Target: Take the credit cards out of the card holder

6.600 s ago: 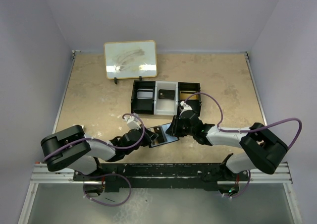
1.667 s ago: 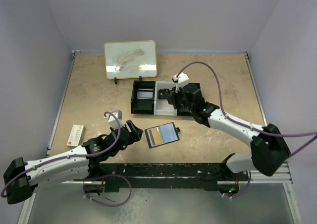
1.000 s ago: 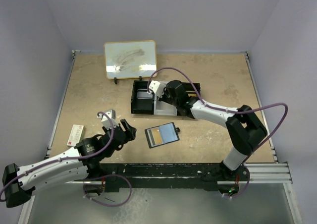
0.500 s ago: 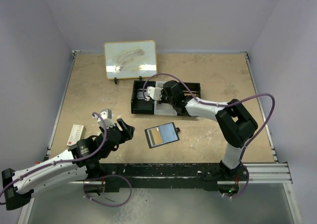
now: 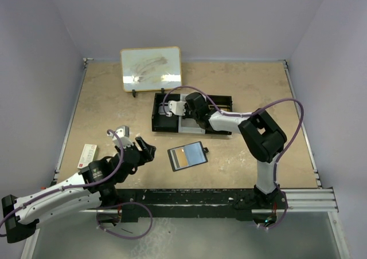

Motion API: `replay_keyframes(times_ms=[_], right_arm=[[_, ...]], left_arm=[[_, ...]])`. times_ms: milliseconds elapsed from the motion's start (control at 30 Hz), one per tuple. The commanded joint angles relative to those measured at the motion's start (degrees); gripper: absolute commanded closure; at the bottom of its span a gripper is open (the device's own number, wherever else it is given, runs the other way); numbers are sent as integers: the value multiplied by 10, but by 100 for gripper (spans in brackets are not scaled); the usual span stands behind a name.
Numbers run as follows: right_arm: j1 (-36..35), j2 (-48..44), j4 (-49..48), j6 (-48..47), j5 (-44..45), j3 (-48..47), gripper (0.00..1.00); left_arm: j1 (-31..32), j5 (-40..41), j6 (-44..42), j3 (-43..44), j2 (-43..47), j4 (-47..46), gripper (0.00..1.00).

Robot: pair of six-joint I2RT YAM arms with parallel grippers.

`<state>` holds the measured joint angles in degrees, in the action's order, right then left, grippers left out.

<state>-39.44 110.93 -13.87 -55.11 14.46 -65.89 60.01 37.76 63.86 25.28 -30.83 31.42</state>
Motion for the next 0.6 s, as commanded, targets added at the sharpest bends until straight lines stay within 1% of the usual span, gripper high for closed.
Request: replay_keyframes(times_ms=[0,133,200,267,433,567], right_arm=[[1,-5,-4,-7,9,-27,90],[2,-15,26,-4,-4,-26,84],[2,-27,36,-3,-17,-19,73],[2,-40,46,1,-30,-15,66],[2,-60,70,17,-47,-18,63],[2,-85,63,43,-60,-13,61]], left_arm=[[-1,3,-10,25,2,-2,35],[-1,1,-11,26,1,-3,35],[-1,0,-10,25,0,-3,35],[-1,-1,-9,25,-2,-4,35],[-1,-8,-10,27,-10,-13,35],[-1,-20,-10,28,-21,-23,35]])
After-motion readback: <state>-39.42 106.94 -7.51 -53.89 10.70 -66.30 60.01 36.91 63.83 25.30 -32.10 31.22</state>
